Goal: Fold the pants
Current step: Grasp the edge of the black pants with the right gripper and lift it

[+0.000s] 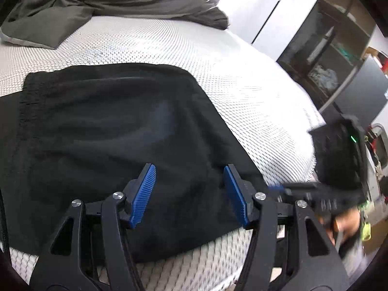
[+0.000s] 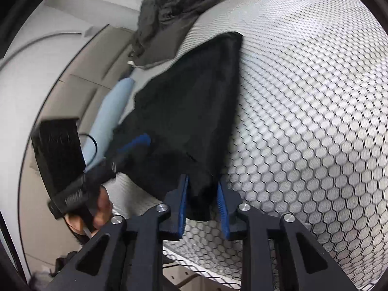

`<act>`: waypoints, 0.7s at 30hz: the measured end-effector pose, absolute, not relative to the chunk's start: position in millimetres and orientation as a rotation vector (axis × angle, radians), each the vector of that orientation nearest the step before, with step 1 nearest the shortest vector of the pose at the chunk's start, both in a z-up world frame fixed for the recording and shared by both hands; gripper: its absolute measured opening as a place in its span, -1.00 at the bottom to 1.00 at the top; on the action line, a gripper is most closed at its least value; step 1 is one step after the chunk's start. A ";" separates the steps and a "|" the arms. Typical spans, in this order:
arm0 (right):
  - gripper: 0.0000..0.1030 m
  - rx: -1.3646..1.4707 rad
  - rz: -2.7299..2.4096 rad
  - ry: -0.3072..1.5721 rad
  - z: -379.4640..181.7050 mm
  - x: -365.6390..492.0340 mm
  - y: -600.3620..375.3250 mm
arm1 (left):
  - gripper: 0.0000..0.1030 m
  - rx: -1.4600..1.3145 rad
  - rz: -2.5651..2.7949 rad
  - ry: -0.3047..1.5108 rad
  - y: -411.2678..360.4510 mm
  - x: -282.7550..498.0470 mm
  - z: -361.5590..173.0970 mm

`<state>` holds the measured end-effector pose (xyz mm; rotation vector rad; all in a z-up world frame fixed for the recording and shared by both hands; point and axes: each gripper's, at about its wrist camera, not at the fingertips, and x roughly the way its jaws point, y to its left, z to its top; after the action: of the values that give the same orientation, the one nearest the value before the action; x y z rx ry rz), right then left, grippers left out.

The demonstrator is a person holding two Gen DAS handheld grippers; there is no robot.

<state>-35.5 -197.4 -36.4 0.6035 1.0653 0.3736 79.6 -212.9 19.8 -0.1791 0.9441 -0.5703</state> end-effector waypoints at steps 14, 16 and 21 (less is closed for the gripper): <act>-0.98 0.471 0.371 1.074 -38.8 -57.7 -175.6 | 0.06 -0.077 -0.529 1.059 -287.9 144.4 -13.2; -0.97 0.451 0.390 1.077 -35.1 -61.0 -171.4 | 0.06 -0.088 -0.520 1.056 -283.7 142.4 -10.0; -0.60 0.462 0.340 1.020 -10.2 -87.6 -195.4 | 0.06 -0.145 -0.552 1.038 -270.6 126.3 4.1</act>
<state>-87.6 -195.4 -10.2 0.4624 1.0198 0.3398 126.3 -270.6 4.1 -0.1445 1.0380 -0.5517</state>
